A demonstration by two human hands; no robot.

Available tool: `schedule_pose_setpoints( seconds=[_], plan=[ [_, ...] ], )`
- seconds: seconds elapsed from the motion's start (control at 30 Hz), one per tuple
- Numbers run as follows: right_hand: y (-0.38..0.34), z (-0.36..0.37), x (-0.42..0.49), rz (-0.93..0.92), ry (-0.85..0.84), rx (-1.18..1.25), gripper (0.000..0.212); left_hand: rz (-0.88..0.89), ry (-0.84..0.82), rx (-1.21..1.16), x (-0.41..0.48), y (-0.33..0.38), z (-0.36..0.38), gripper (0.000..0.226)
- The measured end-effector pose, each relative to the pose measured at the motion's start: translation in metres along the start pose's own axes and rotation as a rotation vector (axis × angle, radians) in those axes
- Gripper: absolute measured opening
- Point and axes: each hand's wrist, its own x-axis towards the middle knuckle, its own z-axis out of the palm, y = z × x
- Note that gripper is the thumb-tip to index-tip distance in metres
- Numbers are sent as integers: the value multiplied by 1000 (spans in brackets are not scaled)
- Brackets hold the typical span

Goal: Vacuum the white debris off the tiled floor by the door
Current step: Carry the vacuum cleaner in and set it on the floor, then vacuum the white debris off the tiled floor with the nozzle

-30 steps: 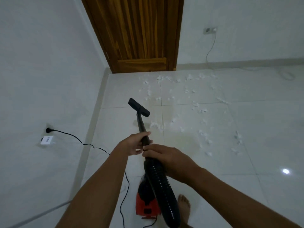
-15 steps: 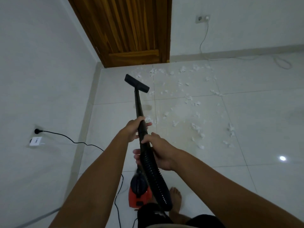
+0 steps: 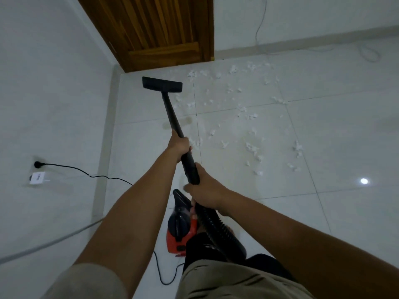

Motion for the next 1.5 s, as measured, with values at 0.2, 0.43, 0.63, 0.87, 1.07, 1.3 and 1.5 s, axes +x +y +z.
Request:
schedule_pose_setpoints(
  seconds=[0.2, 0.43, 0.63, 0.87, 1.07, 1.3, 1.5],
  plan=[
    [-2, -5, 4, 200, -170, 534, 58, 19, -74, -172, -9, -12, 3, 50],
    [23, 31, 12, 145, 60, 487, 53, 46, -112, -238, -6, -9, 3, 65],
    [13, 31, 22, 162, 110, 415, 50, 12, -137, -253, -3, -2, 0, 46],
    [-1, 45, 34, 233, 166, 286, 30, -175, -262, -29, -6, -16, -18, 37],
    [-16, 80, 14, 281, -4, 406, 26, -148, -217, -81, 5, -53, -44, 27],
    [-9, 122, 24, 230, 118, 477, 11, -299, -347, -253, -4, -67, -78, 13],
    [12, 156, 40, 225, 255, 246, 60, -256, -445, 53, -13, -78, -86, 53]
  ],
)
